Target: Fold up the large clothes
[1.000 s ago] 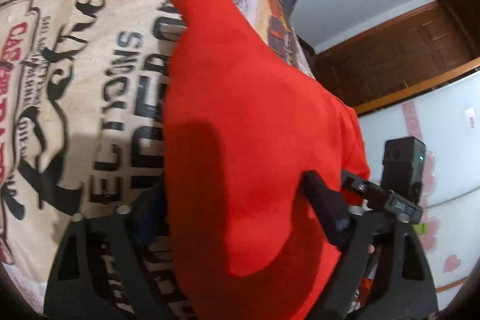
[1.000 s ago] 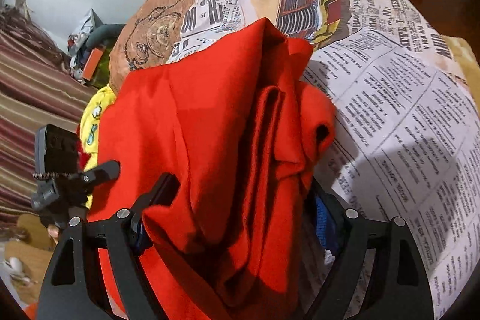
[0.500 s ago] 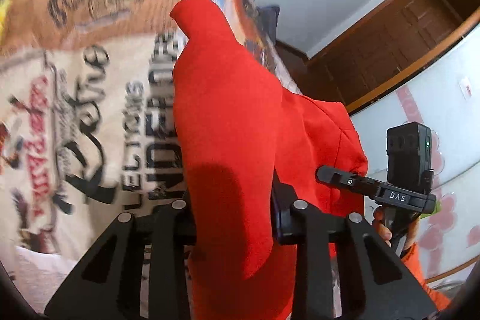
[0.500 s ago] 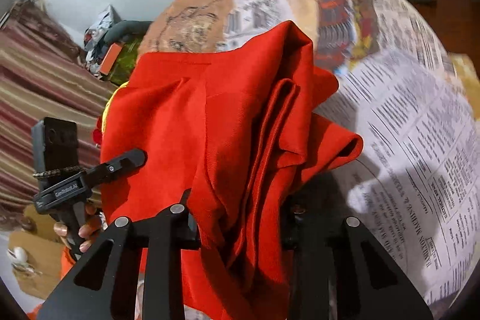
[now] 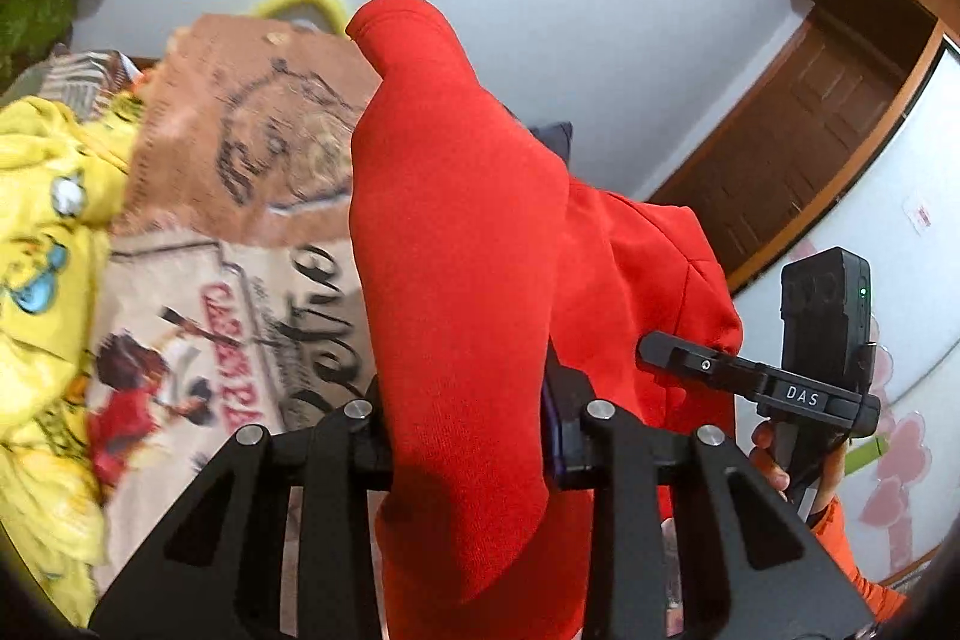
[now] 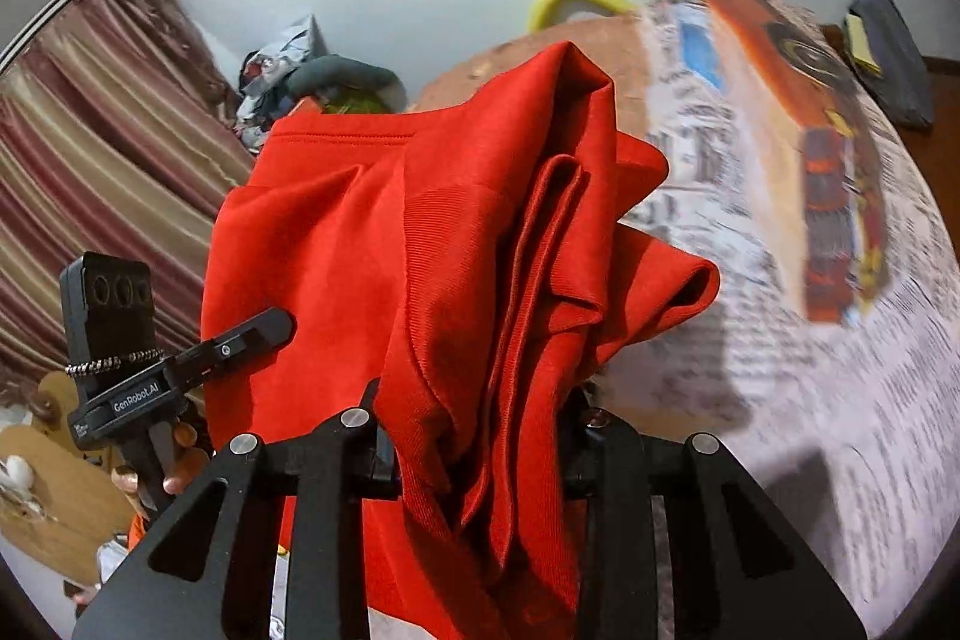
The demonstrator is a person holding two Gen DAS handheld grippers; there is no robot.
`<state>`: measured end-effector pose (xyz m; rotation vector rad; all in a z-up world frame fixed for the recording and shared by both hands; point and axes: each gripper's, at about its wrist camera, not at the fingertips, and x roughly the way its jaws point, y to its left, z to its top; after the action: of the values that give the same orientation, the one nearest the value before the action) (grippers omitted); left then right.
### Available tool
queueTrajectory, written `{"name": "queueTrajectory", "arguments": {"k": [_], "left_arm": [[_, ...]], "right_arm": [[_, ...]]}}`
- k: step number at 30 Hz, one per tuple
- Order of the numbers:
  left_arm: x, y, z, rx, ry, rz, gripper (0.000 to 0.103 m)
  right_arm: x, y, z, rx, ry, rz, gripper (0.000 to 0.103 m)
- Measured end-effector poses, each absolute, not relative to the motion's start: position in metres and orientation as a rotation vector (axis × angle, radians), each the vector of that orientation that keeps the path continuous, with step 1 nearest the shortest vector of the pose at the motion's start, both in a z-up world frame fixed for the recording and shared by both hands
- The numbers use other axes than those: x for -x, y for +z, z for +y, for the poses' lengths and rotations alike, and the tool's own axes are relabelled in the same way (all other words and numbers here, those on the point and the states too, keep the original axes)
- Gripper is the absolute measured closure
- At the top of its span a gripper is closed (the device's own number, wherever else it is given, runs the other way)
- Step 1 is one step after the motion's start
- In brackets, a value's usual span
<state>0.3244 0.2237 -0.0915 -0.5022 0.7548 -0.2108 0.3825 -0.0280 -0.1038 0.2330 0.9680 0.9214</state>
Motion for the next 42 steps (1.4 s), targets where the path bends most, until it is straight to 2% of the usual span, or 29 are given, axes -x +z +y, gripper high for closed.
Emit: {"name": "queueTrajectory", "arguments": {"k": [5, 11, 23, 27, 30, 33, 38, 40, 42], "left_arm": [[-0.326, -0.101, 0.271, 0.502, -0.119, 0.737, 0.072], [-0.348, -0.141, 0.324, 0.542, -0.039, 0.776, 0.071], [-0.417, -0.285, 0.389, 0.586, 0.111, 1.058, 0.07], [-0.415, -0.31, 0.393, 0.574, 0.122, 1.06, 0.061], [-0.404, -0.306, 0.388, 0.53, 0.125, 1.044, 0.053], [-0.397, -0.302, 0.385, 0.491, 0.154, 1.047, 0.05], [-0.377, -0.286, 0.366, 0.344, 0.234, 1.053, 0.036], [-0.366, -0.281, 0.355, 0.293, 0.243, 1.049, 0.025], [-0.351, -0.279, 0.345, 0.266, 0.245, 1.038, 0.018]], "right_arm": [[-0.387, -0.106, 0.029, -0.192, 0.942, 0.97, 0.075], [-0.416, -0.141, 0.094, -0.183, 0.945, 1.036, 0.075], [-0.47, -0.255, 0.172, -0.136, 0.835, 1.253, 0.075], [-0.48, -0.28, 0.167, -0.172, 0.826, 1.3, 0.075], [-0.477, -0.274, 0.16, -0.127, 0.84, 1.287, 0.072], [-0.463, -0.258, 0.161, -0.015, 0.815, 1.232, 0.07], [-0.43, -0.243, 0.155, 0.198, 0.737, 1.117, 0.05], [-0.418, -0.243, 0.153, 0.251, 0.726, 1.084, 0.048], [-0.405, -0.244, 0.147, 0.29, 0.718, 1.065, 0.047]]}}
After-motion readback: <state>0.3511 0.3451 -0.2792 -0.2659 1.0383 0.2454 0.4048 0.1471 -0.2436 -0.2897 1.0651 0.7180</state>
